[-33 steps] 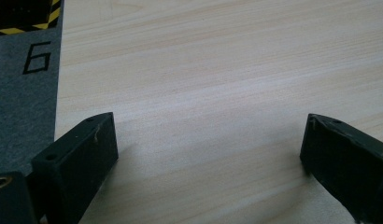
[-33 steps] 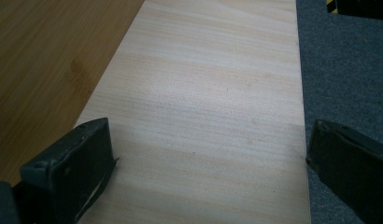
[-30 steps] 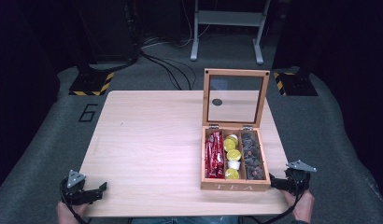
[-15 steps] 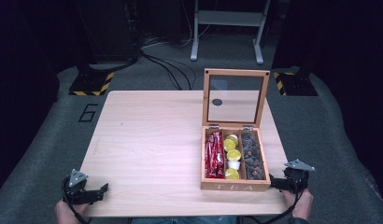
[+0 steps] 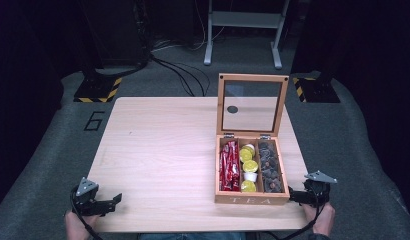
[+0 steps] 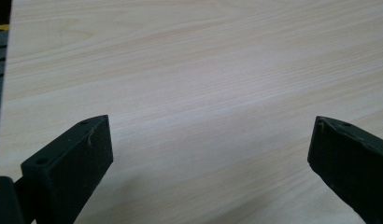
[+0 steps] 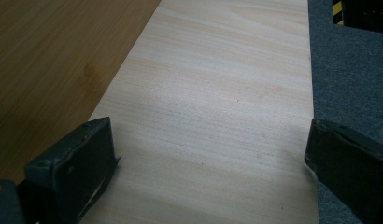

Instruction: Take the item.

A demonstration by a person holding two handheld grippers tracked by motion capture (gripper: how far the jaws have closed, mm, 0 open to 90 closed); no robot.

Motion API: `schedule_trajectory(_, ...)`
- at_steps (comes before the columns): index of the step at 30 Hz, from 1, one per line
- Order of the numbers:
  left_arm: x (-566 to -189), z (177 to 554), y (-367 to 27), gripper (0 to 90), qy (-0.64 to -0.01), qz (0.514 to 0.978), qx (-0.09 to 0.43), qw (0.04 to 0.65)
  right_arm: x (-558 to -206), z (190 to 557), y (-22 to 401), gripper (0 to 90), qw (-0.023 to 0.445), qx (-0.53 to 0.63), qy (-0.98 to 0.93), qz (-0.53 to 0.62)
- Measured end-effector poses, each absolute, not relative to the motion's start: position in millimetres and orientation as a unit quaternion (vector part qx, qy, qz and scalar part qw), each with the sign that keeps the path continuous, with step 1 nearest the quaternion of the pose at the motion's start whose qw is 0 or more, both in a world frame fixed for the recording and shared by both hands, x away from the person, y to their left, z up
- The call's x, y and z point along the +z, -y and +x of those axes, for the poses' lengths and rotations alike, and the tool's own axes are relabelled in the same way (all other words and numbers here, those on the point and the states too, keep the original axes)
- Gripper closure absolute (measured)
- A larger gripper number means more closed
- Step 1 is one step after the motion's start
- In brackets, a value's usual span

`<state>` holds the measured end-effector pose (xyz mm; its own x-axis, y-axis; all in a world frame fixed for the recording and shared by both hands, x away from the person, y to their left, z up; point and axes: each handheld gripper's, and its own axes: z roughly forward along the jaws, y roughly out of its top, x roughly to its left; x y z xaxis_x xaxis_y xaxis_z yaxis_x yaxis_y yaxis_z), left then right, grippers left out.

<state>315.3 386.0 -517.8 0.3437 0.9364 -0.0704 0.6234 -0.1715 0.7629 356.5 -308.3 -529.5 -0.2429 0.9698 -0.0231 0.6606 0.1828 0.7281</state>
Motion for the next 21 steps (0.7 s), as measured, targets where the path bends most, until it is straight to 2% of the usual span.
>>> schedule_trajectory(21,-494,344,-342,0.1,-0.483,0.756,0.197,0.395,-529,356,308,2.1,0.252,0.307,-0.728,0.558)
